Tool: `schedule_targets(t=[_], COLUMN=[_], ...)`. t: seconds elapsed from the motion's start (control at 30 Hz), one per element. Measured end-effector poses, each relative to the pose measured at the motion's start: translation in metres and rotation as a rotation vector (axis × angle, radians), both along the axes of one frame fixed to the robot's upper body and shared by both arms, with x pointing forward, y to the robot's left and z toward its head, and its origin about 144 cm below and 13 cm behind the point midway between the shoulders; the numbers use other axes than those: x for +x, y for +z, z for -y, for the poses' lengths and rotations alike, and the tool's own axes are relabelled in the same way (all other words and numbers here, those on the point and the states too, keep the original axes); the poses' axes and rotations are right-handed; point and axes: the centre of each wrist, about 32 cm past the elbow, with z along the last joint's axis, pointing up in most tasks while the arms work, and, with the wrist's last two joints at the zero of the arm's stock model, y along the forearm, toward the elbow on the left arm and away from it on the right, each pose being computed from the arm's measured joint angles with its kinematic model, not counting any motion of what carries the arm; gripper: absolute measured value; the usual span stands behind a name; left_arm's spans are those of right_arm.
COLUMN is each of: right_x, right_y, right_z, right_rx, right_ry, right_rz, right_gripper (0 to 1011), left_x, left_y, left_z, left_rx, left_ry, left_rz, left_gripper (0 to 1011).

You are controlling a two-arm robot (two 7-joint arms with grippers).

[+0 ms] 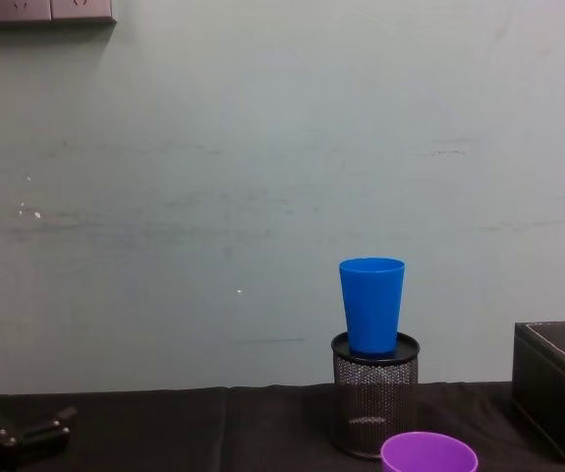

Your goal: Pick up one cup with a gripper and tap it against the other cup.

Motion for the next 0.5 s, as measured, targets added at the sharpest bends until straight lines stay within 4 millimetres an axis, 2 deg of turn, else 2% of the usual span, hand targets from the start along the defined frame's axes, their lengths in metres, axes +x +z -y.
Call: schedule_targets(t=[0.5], right_x=[0.0000], right_y=[0.0000], right_z=[0.0000], right_rx=[0.000], right_ry=[0.000], right_rz=[0.000], right_gripper=[1002], left_x=[0.0000], left_y=[0.0000], left_z=[0.0000], left_rx=[0.000], left_ry=[0.000], left_rz=[0.000], left_gripper=[1000])
